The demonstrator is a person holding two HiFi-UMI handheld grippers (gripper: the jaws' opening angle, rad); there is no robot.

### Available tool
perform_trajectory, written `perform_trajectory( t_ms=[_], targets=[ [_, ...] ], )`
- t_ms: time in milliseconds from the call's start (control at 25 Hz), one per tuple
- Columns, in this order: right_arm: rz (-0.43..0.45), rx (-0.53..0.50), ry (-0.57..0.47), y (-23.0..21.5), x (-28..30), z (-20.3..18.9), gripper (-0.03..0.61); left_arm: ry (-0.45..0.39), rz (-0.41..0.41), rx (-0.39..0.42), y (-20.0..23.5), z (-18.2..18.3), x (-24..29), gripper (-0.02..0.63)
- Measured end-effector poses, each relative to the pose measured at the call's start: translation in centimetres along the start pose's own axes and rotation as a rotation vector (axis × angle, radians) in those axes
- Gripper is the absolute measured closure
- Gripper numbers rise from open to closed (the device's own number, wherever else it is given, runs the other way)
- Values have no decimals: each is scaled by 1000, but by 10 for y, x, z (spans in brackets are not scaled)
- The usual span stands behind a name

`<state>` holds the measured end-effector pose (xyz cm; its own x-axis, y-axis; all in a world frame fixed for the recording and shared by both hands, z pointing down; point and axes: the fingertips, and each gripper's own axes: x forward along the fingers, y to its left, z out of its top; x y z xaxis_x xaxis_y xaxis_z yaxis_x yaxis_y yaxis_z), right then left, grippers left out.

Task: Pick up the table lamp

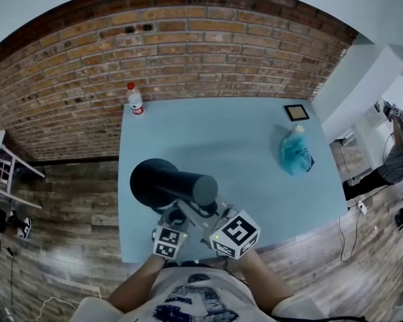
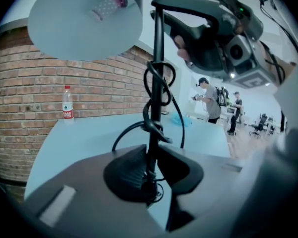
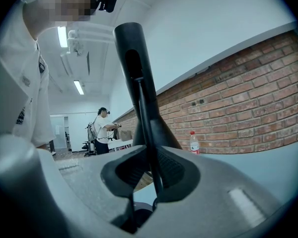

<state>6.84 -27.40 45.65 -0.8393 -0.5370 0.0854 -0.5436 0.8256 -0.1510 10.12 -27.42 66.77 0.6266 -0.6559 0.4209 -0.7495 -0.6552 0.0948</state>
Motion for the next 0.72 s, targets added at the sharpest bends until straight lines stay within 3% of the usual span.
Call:
perform_trajectory(
  t_ms=[280, 720],
  targets=[
    [-12, -6, -22, 0, 1, 1, 531, -12, -45, 37, 0, 0, 0, 558],
    [-27, 8, -34, -9, -4, 5, 535, -2, -25, 49, 0, 3, 2, 561]
  ],
)
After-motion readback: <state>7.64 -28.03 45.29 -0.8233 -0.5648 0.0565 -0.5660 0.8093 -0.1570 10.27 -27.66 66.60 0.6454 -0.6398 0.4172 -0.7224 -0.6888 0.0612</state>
